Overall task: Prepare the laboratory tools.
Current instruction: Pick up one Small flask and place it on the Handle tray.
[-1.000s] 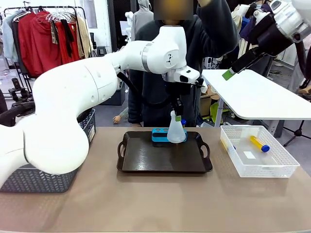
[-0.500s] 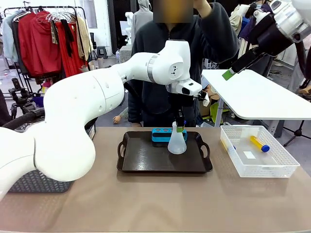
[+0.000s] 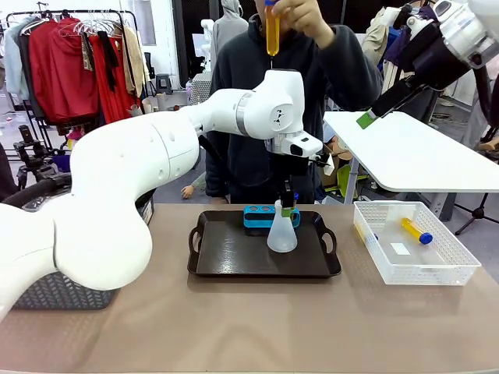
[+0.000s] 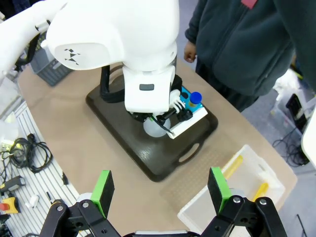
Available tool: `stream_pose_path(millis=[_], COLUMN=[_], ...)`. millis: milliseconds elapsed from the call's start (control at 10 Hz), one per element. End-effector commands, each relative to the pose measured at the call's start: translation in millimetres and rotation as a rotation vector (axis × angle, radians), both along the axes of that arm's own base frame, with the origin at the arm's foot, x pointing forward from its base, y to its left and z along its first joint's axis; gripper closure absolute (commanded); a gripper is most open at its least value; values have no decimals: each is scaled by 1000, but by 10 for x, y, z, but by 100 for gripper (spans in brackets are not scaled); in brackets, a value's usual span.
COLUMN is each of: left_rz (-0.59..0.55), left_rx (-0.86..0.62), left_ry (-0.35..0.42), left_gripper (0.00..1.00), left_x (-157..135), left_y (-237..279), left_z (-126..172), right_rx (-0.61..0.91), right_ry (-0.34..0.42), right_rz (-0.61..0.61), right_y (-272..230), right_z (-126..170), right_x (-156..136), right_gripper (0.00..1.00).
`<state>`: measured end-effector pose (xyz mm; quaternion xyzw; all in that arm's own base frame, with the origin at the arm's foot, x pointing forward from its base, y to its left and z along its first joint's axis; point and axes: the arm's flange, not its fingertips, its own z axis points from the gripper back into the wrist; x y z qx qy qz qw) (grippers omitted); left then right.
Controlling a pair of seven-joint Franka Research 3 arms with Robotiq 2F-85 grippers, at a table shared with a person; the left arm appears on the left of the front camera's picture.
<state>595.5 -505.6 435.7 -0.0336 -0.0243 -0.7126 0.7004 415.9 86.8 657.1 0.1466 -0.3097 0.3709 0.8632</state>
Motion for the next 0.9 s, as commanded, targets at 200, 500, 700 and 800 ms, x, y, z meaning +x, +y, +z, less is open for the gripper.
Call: stream_pose_path(millis=[200,500,700,800], left_rz=[-33,-17,-2,13], left_rx=[9,14,2,0], left_ry=[39,32,29,18], left_gripper=[81,24,0,0], left_x=[547,512,434,391], left_y=[-453,-429,-379,-346], left_z=[134,173,229,287], right_rx=[2,2,2,2], right_ry=[-1,-1,-1,-1], right_rz=[0,0,0,0], right_y=[-11,-11,-11,-11], right_z=[0,0,0,0], right_x=[-7,-7,-7,-7], right_gripper=[0,0,0,0])
